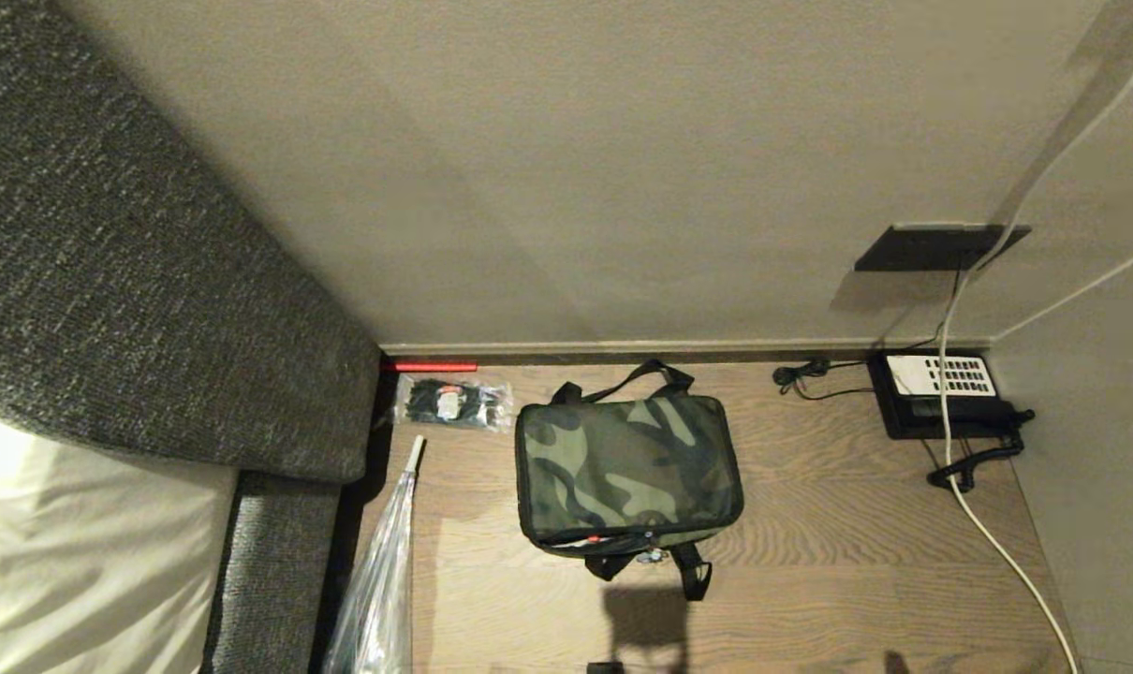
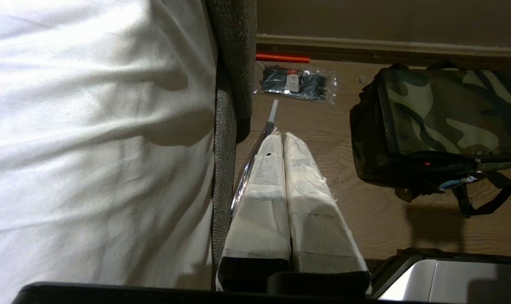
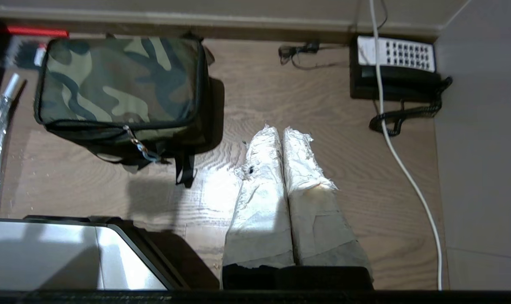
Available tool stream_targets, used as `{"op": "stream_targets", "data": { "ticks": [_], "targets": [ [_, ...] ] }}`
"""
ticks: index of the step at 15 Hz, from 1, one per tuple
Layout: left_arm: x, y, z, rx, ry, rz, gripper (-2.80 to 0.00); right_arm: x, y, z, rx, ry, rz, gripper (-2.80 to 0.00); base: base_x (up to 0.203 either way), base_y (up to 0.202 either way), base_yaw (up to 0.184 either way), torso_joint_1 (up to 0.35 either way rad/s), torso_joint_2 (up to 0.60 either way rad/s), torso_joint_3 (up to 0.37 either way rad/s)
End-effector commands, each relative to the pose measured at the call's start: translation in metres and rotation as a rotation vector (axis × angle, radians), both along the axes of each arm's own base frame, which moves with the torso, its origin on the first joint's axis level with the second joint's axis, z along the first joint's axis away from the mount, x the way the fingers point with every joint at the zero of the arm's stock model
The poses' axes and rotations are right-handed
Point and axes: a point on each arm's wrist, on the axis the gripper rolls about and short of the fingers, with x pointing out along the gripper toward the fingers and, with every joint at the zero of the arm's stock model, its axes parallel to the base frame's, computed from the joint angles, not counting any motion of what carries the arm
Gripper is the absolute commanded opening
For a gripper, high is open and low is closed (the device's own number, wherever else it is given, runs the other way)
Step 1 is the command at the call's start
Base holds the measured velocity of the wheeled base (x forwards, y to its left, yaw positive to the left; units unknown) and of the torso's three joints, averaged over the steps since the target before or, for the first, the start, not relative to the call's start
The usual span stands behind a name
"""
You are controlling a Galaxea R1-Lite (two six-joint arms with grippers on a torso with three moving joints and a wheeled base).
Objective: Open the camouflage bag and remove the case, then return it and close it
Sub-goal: Open the top of the storage box
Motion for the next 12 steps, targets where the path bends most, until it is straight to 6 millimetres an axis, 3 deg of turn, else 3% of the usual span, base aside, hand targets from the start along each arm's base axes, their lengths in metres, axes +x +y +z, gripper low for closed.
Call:
{"op": "stream_targets", "data": {
  "ticks": [1,12],
  "targets": [
    [0.0001,0.0000,-0.0008,-0.001,0.001,0.001,-2.80,-0.0001,0.0000,0.0000,-0.001,-0.002,0.001,-2.80,0.000,0.000,0.000,-0.002,0.00,-0.194],
    [0.0000,0.0000,-0.0005,-0.001,0.000,0.001,-2.80,-0.0002,0.0000,-0.0001,-0.001,-0.003,0.001,-2.80,0.000,0.000,0.000,0.004,0.00,-0.196]
  ]
}}
